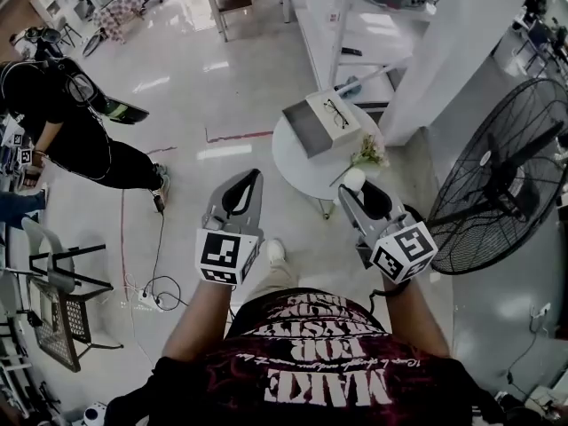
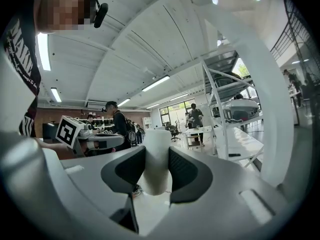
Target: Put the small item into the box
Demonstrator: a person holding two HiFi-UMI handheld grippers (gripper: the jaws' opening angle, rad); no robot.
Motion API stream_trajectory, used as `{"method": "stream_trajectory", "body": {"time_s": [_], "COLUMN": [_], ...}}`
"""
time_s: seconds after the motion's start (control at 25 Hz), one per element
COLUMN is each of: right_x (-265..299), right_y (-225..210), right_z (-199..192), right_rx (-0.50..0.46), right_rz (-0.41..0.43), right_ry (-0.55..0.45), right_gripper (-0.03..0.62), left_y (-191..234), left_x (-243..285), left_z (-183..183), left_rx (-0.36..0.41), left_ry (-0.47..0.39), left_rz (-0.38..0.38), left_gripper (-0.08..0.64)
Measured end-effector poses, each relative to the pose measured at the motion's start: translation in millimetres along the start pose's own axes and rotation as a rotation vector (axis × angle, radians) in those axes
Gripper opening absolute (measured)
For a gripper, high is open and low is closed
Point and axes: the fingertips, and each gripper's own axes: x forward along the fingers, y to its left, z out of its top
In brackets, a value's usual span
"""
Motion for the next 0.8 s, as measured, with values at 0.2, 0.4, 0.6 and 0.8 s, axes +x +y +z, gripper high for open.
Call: {"method": "stream_trajectory", "body": {"time_s": [0.2, 0.4, 0.6, 0.8], "right_x": [36.7, 62.7, 85.4, 111.2], "right_y": [-14.0, -26.5, -39.4, -48.5], "right_z": [1.6, -2.9, -1.7, 1.2], "right_rx": [0.006, 0.027, 0.037, 0.039], "right_rz": [-0.004, -0.025, -0.047, -0.058], "right_ry": [0.008, 0.03, 0.044, 0.048], "right_gripper": [0.167, 0.167, 0.167, 0.167], "left_y": [29.2, 47.2, 61.4, 83.3], "left_x": [29.2, 52.8, 76.2, 96.0], "left_z": [-4.3, -15.4, -16.6, -13.5], "left_rx": [-0.015, -0.031, -0.024, -0.008], "left_ry": [0.023, 0.052, 0.049, 0.04], "left_rz": [-0.014, -0.04, -0.073, -0.09], "left_gripper": [0.002, 0.002, 0.002, 0.002]}}
